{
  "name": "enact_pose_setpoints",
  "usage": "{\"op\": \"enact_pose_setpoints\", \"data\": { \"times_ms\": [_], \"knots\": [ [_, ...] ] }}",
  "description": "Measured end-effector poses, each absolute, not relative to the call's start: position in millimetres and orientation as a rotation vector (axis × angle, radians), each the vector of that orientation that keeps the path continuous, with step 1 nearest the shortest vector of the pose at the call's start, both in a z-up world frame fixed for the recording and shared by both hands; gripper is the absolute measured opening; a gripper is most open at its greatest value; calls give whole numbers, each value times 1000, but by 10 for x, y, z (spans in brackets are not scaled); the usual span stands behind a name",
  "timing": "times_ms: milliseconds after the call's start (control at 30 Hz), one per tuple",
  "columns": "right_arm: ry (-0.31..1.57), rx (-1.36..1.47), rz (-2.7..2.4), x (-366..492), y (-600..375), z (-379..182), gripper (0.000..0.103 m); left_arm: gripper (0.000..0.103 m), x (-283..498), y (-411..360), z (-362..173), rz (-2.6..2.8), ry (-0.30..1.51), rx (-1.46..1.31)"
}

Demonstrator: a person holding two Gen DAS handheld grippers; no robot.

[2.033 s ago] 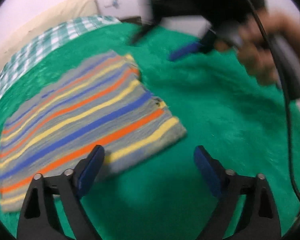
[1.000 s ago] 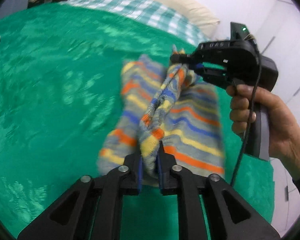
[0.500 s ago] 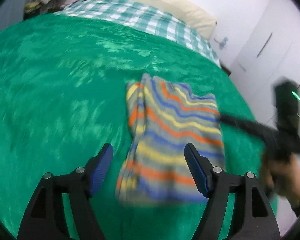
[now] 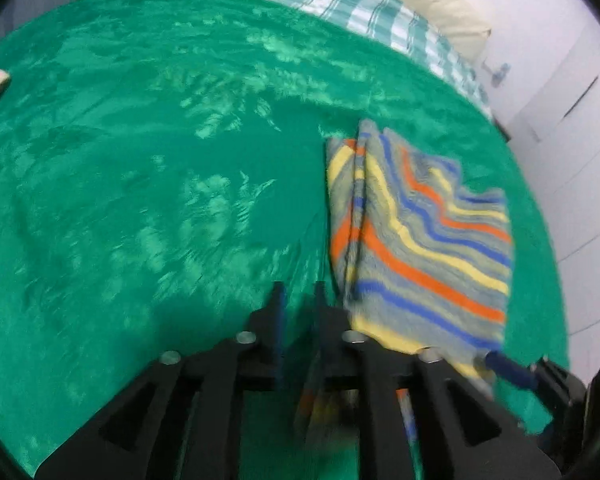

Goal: Fold small clothes

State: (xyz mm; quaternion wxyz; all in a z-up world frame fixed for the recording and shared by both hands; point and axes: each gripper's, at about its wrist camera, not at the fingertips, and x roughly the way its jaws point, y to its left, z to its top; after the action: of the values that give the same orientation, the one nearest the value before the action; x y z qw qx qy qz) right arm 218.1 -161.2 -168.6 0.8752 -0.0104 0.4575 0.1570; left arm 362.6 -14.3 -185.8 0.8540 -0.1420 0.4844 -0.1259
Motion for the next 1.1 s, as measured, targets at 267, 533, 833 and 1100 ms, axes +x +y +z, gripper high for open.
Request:
{"op": "enact_pose_setpoints", "data": {
  "times_ms": [267, 533, 833, 1100],
  "knots": [
    [1020, 34, 281, 1916, -1629, -1873, 50, 52, 3250, -397, -2025, -255, 1094, -30],
    [940, 99, 163, 1419, -1592, -1561, 81, 86, 2737, -172, -1510, -176, 948, 29],
    [955, 173, 64, 894, -1686, -1587, 81, 86, 2587, -101, -1288, -153, 903, 60],
    [953, 172, 37, 665, -1652, -1575, 82, 87, 2434, -34, -1328, -141, 908, 71]
  ]
}}
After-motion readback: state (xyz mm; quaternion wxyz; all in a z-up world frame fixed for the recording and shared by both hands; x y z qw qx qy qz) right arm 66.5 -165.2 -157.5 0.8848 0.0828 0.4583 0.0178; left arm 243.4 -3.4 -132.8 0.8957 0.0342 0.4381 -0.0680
